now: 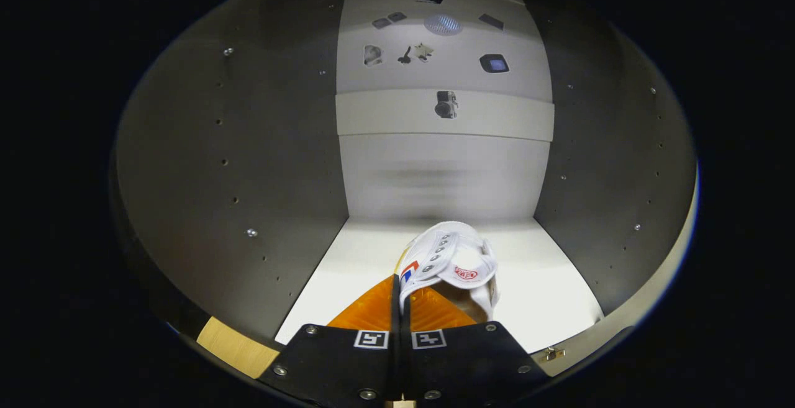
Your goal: Open the shoe cabinet door, grab the shoes and put them into the shoe cabinet, then close the shoe cabinet door.
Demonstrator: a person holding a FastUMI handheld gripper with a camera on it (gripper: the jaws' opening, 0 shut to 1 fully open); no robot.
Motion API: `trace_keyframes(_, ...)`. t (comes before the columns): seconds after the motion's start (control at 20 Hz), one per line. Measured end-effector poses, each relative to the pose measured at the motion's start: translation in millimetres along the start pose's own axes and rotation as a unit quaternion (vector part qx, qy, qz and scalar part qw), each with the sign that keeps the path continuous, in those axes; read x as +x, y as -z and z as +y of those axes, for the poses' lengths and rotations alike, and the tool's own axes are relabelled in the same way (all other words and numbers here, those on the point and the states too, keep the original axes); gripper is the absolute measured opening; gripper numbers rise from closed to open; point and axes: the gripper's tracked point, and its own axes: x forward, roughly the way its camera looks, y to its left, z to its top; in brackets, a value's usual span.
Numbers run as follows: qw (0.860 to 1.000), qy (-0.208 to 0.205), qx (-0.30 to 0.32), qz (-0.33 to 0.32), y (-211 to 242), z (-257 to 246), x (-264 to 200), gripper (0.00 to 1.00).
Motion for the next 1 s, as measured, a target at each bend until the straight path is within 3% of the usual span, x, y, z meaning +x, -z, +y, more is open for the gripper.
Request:
trace_keyframes(0.4,0.999,0.007,-0.027,0.019,4.2,6.1,18.5,0.01)
trace_keyframes(0.6,1.000,0.003,-0.001,0.023,1.9,5.5,11.0,0.11)
trace_keyframes(0.75,1.000,0.006,0.011,0.024,0.2,3.0,0.2,0.29)
trace_keyframes(0.9,1.000,0.012,0.003,0.011,-6.6,3.0,-14.8,0.32)
trace_keyframes(1.0,1.000,0.017,-0.005,-0.004,-13.2,2.3,-29.4,0.39)
